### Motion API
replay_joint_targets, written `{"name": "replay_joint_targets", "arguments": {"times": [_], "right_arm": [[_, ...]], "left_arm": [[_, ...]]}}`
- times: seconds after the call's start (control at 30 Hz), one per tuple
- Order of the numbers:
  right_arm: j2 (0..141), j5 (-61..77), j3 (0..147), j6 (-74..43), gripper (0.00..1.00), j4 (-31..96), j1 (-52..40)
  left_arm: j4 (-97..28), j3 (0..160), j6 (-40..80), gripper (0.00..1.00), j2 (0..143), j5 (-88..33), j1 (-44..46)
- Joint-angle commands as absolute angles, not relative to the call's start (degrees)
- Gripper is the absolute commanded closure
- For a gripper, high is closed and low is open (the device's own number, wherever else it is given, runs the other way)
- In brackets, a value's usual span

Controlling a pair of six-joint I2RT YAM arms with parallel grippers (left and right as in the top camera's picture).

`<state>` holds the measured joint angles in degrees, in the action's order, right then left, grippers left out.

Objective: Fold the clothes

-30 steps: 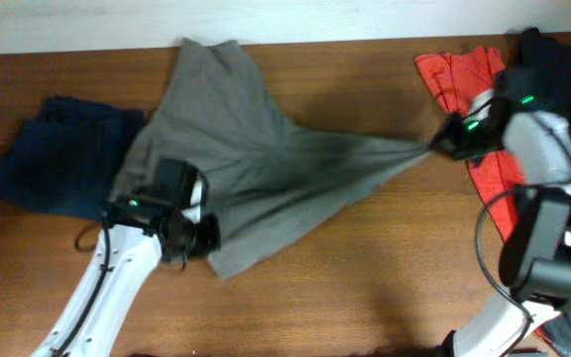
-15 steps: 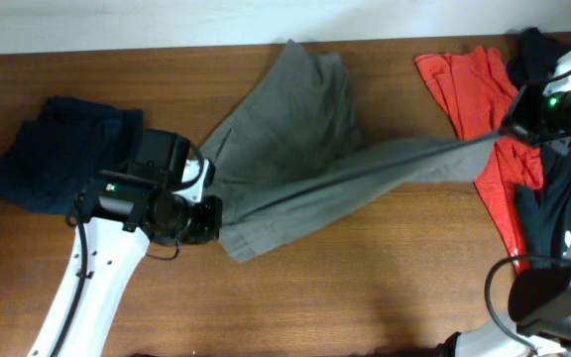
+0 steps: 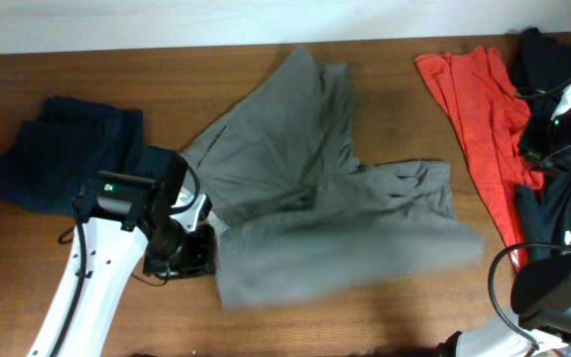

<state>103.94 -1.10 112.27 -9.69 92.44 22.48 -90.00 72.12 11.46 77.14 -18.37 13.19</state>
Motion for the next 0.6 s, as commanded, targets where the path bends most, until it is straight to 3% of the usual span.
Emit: {"name": "replay_joint_targets", "arguments": {"times": [0.0,0.07,0.23,0.4,0.57], "right_arm": [[103.5,-3.7,113.0,-9.1,0.86,92.7,22.6],[103.5,-3.7,113.0,-9.2,0.86,92.7,22.6],[103.5,-3.2,113.0,-9.2,0.86,92.6,22.6],[103.5,3.6,113.0,-5.2,0.86,92.0,22.5],[103.5,15.2,113.0,2.1,0.83,91.1,22.2]], "left_arm": [[-90.8,71.6,11.0,0.52,76.9,-17.8,13.0],[-90.4,71.6,11.0,0.47,76.9,-17.8,13.0],[-86.0,71.6,11.0,0.47,76.9,-17.5,13.0],[-73.0,71.5,15.2,0.46,77.0,-11.1,13.0],[-61.8,70.8,16.3,0.55,80.6,-6.3,13.0]]}}
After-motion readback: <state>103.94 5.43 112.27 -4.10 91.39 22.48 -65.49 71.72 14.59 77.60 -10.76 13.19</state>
